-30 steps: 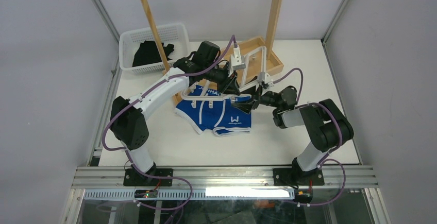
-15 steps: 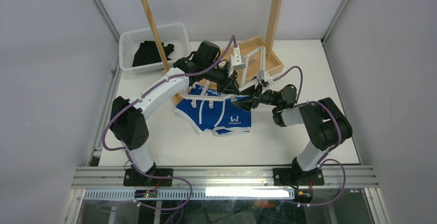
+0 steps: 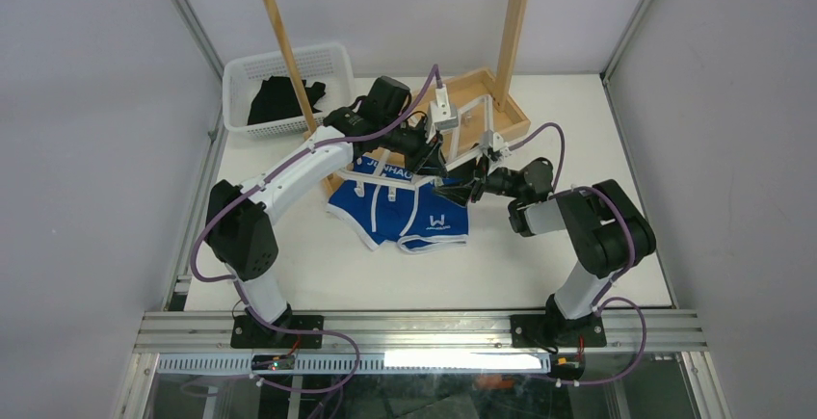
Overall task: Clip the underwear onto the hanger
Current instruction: Open the clamp at the hanger.
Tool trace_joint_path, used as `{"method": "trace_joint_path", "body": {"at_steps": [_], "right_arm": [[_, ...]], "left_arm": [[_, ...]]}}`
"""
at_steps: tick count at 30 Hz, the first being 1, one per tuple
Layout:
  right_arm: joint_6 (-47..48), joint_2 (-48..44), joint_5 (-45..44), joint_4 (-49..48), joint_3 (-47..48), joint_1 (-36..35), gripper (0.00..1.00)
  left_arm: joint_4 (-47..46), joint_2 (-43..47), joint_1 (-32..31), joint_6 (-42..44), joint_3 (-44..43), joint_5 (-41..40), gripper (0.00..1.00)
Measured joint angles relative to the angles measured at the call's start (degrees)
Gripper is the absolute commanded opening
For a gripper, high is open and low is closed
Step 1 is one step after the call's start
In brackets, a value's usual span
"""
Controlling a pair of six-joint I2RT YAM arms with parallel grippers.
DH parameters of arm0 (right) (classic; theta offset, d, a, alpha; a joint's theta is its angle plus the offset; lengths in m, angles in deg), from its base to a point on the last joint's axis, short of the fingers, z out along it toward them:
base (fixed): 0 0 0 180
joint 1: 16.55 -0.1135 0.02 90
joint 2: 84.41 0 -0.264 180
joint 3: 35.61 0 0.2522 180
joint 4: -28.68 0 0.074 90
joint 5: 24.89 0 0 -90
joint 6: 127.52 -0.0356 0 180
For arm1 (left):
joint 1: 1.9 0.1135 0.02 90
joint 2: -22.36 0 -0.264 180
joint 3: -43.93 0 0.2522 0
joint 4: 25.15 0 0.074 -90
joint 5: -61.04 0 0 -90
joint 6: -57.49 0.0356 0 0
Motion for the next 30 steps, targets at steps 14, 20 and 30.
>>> {"method": "trace_joint_path", "body": {"at_steps": [14, 20, 30], "right_arm": [[-0.42, -0.17, -0.5, 0.07, 0.0, 0.0, 0.14], [-0.72, -1.27, -1.88, 0.31, -0.92, 0.0, 0.38], [-2.01, -2.6, -2.34, 0.46, -1.07, -0.11, 0.56]], "left_arm": [[-0.11, 0.0, 0.02, -0.15, 0.0, 0.0, 0.0], [-0.39, 0.37, 0.02, -0.66, 0.0, 0.42, 0.0], [-0.35, 0.94, 0.22, -0.52, 0.0, 0.44, 0.0]]}}
